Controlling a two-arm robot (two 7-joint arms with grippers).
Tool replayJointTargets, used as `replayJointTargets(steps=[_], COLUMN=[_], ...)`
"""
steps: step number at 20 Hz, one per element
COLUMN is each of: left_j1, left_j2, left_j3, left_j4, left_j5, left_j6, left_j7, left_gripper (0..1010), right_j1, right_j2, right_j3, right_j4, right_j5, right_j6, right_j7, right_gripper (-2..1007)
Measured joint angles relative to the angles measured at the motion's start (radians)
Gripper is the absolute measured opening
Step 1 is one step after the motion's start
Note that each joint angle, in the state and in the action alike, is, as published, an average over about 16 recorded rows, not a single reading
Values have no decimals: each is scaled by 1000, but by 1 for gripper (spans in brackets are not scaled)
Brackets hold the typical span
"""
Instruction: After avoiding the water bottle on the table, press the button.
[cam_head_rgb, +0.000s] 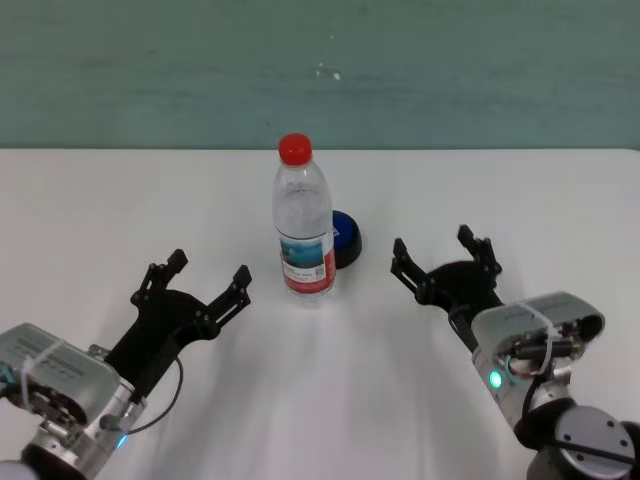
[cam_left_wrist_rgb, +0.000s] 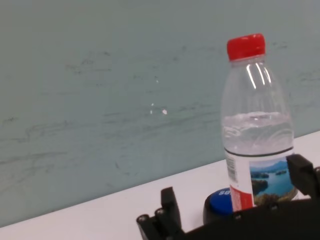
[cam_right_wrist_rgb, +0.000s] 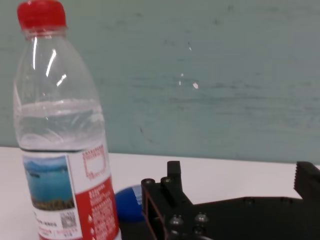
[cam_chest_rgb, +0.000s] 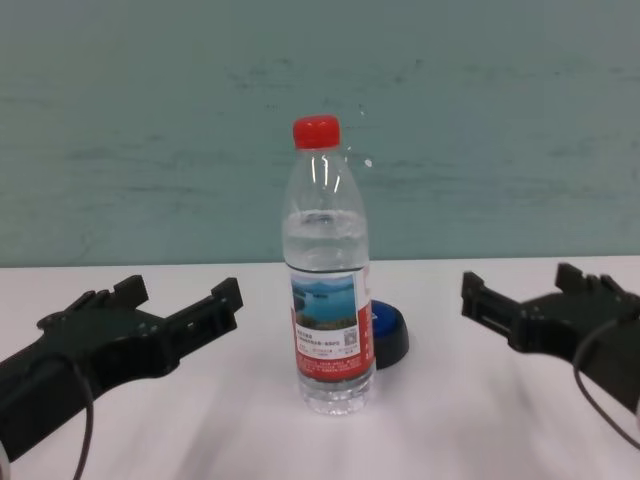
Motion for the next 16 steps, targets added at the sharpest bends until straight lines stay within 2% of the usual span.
replayJointTargets(steps=[6, 16], left_j1=[0, 0], left_j2=[0, 0], left_j3=[0, 0], left_j4=[0, 0], left_j5=[0, 0], left_j6=[0, 0], left_j7=[0, 0], left_gripper=[1010, 1010], right_j1=[-15, -15], right_j2=[-9, -9], right_j3=[6, 6], right_j4=[0, 2], right_j5=[-7, -8], right_j6=[-2, -1], right_j7=[-8, -7], right_gripper=[1004, 1004])
